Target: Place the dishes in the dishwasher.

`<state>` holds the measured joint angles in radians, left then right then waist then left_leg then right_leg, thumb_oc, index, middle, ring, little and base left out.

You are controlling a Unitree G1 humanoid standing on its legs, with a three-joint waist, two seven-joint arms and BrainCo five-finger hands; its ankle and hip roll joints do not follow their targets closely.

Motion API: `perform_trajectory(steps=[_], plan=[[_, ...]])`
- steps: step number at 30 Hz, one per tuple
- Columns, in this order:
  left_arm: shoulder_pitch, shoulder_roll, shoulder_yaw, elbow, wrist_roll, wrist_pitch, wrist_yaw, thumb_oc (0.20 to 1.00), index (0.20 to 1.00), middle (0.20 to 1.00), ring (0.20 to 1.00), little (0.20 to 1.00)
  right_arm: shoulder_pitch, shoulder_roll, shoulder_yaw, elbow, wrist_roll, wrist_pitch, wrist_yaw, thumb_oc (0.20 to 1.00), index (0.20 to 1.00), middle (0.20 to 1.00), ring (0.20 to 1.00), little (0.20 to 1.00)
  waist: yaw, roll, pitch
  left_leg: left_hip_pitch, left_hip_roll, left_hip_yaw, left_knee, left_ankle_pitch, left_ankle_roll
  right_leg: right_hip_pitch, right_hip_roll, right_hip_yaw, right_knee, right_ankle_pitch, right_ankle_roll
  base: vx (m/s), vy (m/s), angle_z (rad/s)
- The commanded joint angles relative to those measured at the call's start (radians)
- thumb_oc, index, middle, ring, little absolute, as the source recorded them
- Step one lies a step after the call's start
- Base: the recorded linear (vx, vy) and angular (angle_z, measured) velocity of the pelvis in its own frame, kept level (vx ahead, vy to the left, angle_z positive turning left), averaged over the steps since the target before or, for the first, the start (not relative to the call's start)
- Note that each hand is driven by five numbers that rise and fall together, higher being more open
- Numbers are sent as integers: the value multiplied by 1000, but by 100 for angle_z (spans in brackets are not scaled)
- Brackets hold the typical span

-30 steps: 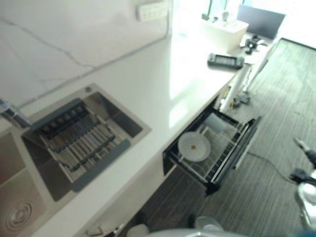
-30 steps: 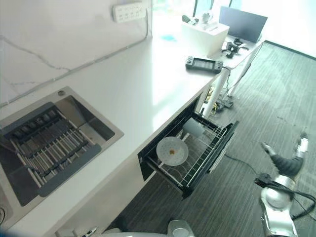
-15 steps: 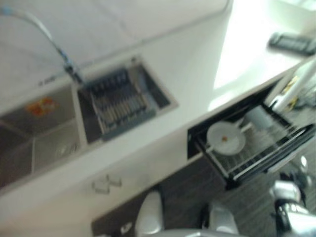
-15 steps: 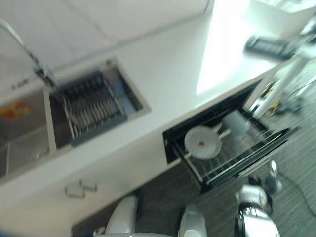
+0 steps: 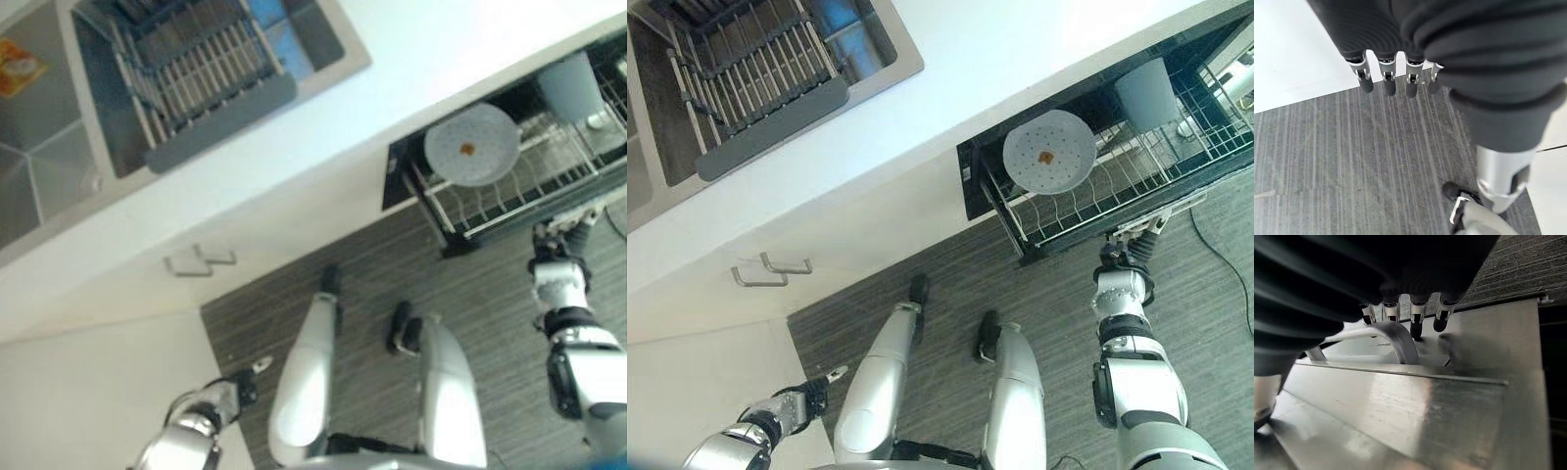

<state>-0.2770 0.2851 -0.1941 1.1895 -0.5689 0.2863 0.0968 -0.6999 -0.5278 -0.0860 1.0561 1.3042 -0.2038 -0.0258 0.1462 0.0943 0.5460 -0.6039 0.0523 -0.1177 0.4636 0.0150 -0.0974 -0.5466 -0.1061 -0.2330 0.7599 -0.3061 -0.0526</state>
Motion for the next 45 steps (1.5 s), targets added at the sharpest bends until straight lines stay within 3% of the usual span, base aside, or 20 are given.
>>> perform_trajectory(steps=[1, 8, 14, 20, 27, 28, 31, 32, 33, 37, 40, 41, 43, 45], plan=[[76, 65, -2, 21, 21, 42, 27, 1000, 1000, 1000, 1000, 1000, -26, -30, 53, -115, -91, -2, 34, 1000, 1000, 1000, 1000, 1000, 53, -61, -93, 27, -48, 39, -75, 29, 50, 112, -10, 81, -123, 67, 64, 114, -52, 9], [88, 114, 4, -19, 31, 66, 35, 1000, 1000, 1000, 1000, 1000, -175, -130, 127, -143, -150, 20, -30, 1000, 1000, 1000, 1000, 1000, 75, -121, -75, 34, -27, 23, -140, 31, 58, 117, 5, 82, -297, 176, 98, 70, 4, 1], [87, 150, 0, -58, 15, 95, 49, 1000, 1000, 1000, 1000, 1000, -269, -196, 189, -127, -182, 70, -22, 1000, 1000, 1000, 1000, 1000, 86, -179, -72, 42, -13, 32, -189, 29, 57, 151, 5, 76, -462, 266, 138, 118, 18, -2], [99, 195, -2, -59, -39, 84, 50, 1000, 1000, 1000, 1000, 1000, -431, -259, 289, -77, -232, 92, -9, 1000, 1000, 1000, 1000, 1000, 102, -227, -69, 53, -4, 49, -212, 16, 49, 182, -12, 47, -605, 358, 171, 141, 60, -7], [124, 229, 14, -76, -94, 52, 60, 1000, 1000, 1000, 1000, 1000, -503, -274, 327, -61, -226, 106, 20, 1000, 1000, 1000, 1000, 1000, 125, -263, -73, 60, 13, 61, -214, 1, 41, 205, -18, 12, -651, 378, 175, 83, -7, -4], [127, 228, 13, -77, -97, 39, 56, 1000, 1000, 1000, 1000, 1000, -496, -270, 332, -56, -235, 115, 21, 1000, 1000, 1000, 1000, 1000, 128, -266, -79, 76, 20, 55, -218, -27, 35, 221, -12, 13, -656, 359, 181, 109, -65, 2], [122, 227, 22, -93, -141, 10, 11, 1000, 1000, 1000, 1000, 1000, -466, -250, 314, -22, -229, 111, 42, 1000, 1000, 1000, 1000, 1000, 132, -271, -72, 73, 16, 62, -221, -3, 42, 223, -19, -4, -663, 377, 175, -74, -17, 6], [117, 218, 32, -107, -149, 24, -24, 1000, 1000, 1000, 1000, 1000, -433, -223, 300, -18, -240, 92, 48, 1000, 1000, 1000, 1000, 1000, 131, -267, -71, 79, 16, 64, -223, -3, 42, 227, -19, -7, -664, 376, 174, -58, -11, 6], [107, 200, 18, -119, -187, -14, -67, 1000, 1000, 1000, 1000, 1000, -395, -193, 280, -12, -260, 86, 52, 1000, 1000, 1000, 1000, 1000, 128, -264, -73, 91, 17, 68, -233, -3, 42, 236, -18, -9, -670, 376, 174, -73, -2, 5], [90, 136, 13, -166, -266, -47, -92, 1000, 1000, 1000, 1000, 1000, -219, -67, 226, -42, -287, 41, 57, 1000, 1000, 1000, 1000, 1000, 101, -244, -81, 137, 16, 83, -268, -2, 44, 255, -13, -4, -674, 367, 169, -119, 50, -1], [74, 99, 15, -166, -302, -68, -92, 1000, 1000, 1000, 1000, 1000, -87, 10, 186, -63, -243, 14, 77, 1000, 1000, 1000, 1000, 1000, 70, -229, -92, 166, 17, 99, -291, -1, 46, 262, -10, 5, -672, 360, 166, -120, 100, -7], [72, 75, 27, -148, -313, -85, -107, 1000, 1000, 1000, 1000, 1000, 19, 60, 163, -58, -262, 13, 128, 1000, 1000, 1000, 1000, 1000, 44, -215, -103, 192, 17, 109, -303, -1, 44, 271, -9, 12, -669, 353, 162, -108, 153, -6], [65, 56, 31, -130, -319, -109, -118, 1000, 1000, 1000, 1000, 1000, 123, 90, 170, -47, -312, 32, 134, 1000, 1000, 1000, 1000, 1000, 15, -201, -119, 214, 15, 124, -311, -3, 47, 279, -14, 21, -665, 345, 159, -151, 175, -1], [66, 49, 45, -118, -320, -123, -137, 1000, 1000, 1000, 1000, 1000, 229, 108, 170, -13, -338, 10, 174, 1000, 1000, 1000, 1000, 1000, -13, -183, -134, 235, 17, 144, -318, -1, 44, 288, -18, 23, -668, 344, 154, -141, 149, -2]])
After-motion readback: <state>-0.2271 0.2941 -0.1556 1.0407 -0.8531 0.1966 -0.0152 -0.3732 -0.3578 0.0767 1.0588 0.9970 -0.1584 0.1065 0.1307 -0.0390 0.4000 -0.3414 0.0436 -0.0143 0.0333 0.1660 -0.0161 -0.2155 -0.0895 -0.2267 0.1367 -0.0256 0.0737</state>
